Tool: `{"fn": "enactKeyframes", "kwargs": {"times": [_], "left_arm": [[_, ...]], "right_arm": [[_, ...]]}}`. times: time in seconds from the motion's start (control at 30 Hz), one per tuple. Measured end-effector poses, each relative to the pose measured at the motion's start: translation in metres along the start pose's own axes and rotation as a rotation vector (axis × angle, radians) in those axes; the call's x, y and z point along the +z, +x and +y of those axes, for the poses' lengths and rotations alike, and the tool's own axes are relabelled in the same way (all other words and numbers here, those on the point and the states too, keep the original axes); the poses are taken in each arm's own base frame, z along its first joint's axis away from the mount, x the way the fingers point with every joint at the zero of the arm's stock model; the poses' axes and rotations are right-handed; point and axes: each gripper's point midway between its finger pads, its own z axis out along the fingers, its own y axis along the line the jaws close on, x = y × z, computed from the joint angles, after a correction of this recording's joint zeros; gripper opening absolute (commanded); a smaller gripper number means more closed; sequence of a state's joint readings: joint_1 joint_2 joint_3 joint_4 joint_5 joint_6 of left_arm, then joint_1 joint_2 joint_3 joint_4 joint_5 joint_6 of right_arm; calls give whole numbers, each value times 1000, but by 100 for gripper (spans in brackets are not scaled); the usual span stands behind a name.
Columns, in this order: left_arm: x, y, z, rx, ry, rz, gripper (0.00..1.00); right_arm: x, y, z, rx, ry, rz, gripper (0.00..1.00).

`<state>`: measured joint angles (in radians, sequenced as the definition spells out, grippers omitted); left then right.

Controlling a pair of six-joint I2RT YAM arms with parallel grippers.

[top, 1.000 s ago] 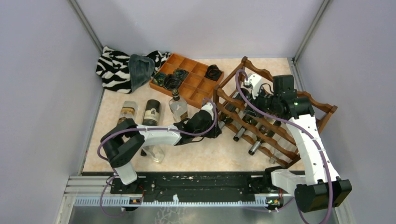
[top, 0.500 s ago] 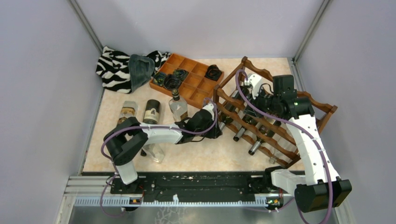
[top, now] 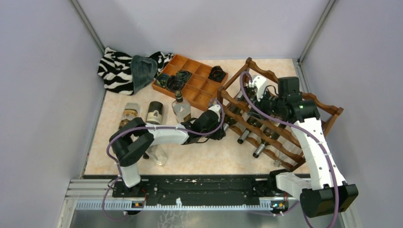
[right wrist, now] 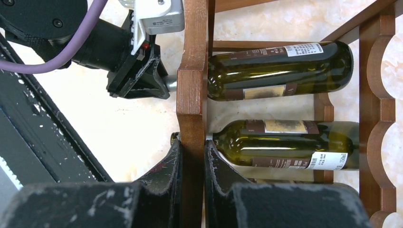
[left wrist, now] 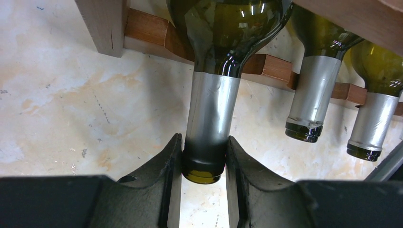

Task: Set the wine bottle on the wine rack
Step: Place the wine bottle in the wine rack.

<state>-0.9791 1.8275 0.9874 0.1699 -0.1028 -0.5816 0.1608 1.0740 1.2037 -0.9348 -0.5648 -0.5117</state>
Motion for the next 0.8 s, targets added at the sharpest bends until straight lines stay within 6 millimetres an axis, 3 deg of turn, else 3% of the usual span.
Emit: {"fn": "enactKeyframes", "kwargs": {"times": [0.8], "left_arm": [[4, -7, 7, 75, -1, -67, 0]], "right_arm": [[0, 0, 0, -1, 0, -1, 0]]}}
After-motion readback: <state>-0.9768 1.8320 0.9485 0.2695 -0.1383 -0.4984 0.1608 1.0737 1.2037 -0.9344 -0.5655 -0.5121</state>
